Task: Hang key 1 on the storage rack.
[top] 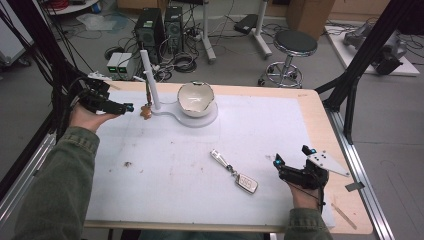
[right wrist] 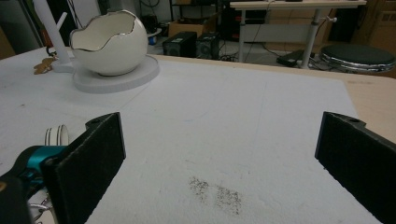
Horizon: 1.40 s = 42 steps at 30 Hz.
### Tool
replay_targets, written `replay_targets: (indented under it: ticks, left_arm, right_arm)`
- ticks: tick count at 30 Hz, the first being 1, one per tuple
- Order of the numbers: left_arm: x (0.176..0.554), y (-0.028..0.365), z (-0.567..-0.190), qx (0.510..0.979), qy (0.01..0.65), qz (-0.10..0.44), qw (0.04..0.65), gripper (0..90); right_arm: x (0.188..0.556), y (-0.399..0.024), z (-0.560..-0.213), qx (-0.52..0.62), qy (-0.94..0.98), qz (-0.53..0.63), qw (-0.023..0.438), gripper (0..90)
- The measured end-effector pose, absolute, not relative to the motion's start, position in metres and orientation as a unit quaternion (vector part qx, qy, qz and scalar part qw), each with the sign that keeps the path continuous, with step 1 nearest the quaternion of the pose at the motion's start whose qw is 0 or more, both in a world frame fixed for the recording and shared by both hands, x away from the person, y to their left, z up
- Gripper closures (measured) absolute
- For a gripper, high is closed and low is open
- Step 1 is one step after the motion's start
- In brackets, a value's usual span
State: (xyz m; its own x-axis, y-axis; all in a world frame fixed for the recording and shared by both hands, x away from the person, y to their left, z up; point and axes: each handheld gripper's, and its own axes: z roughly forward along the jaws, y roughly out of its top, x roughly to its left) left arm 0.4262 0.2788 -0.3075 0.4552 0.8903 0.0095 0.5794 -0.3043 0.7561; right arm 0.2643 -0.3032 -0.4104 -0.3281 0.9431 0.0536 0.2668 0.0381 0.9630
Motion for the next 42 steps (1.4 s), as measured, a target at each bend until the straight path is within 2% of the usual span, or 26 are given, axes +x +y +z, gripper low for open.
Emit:
replay_targets:
  ticks: [42]
  left_arm:
    - [0.352, 0.315, -0.34, 0.735, 0.472, 0.258, 0.413, 1.6]
  right_arm:
    - [0.264, -0.303, -0.41, 0.473, 0.64, 0.504, 0.335, 0.5]
